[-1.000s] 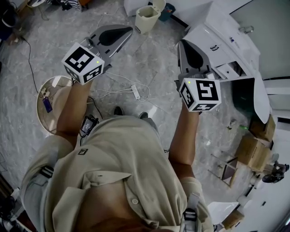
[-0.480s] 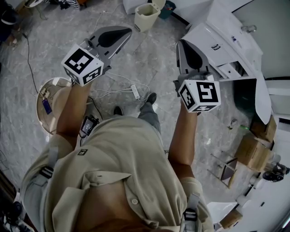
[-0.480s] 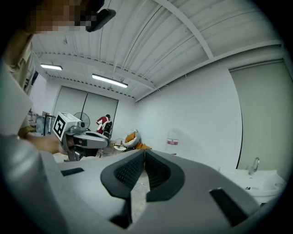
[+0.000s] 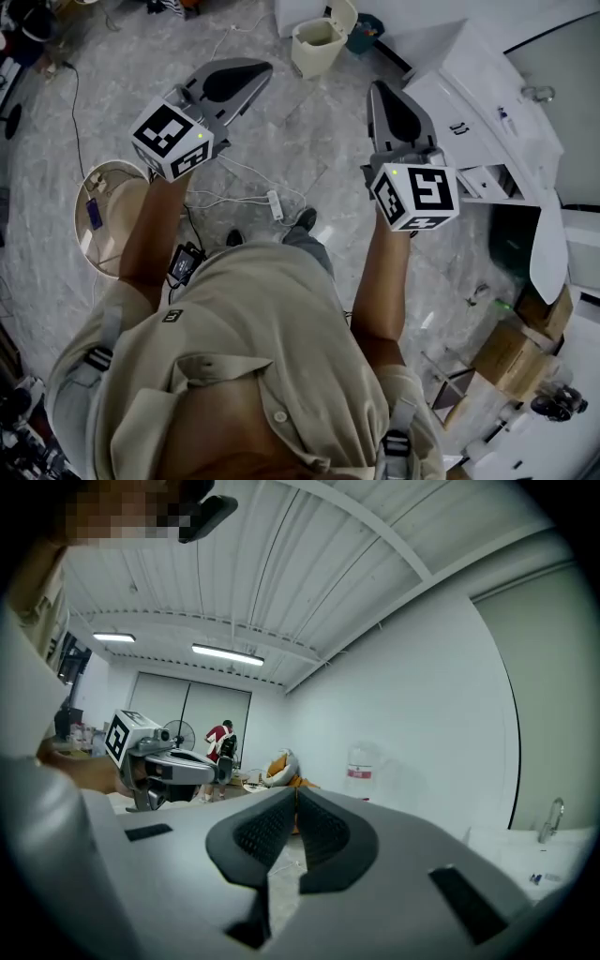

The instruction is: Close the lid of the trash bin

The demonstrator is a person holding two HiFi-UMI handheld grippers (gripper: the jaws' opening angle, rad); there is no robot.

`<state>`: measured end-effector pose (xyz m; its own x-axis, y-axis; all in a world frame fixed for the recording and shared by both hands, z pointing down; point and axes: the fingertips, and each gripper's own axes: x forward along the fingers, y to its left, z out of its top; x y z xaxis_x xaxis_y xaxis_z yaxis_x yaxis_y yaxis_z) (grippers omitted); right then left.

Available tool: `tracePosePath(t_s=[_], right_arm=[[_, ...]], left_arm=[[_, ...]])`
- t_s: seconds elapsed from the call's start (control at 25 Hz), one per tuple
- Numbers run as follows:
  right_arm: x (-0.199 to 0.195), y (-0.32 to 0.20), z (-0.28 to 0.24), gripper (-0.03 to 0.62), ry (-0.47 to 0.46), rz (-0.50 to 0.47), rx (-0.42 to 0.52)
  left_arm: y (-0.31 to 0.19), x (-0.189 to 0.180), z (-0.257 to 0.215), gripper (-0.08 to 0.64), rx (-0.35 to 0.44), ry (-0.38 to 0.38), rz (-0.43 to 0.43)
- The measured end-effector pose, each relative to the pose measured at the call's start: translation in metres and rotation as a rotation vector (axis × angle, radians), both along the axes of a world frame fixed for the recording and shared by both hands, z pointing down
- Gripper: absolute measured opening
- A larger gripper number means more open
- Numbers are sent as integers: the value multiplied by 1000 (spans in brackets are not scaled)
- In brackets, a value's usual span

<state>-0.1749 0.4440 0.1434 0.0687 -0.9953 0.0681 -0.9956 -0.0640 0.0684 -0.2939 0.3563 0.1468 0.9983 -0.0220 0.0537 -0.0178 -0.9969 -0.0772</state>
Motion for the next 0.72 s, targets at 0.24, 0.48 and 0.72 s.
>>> tracePosePath(t_s=[0.24, 0.48, 0.72], right_arm=[[73, -15, 9, 25, -22, -66, -2], [119, -17, 16, 25, -46, -111, 12], [156, -10, 12, 25, -65, -113, 38]], left_arm=[[-1, 69, 5, 14, -23, -33, -60], [6, 114, 6, 14, -4, -63, -101], [14, 149, -3, 14, 29, -84, -106]])
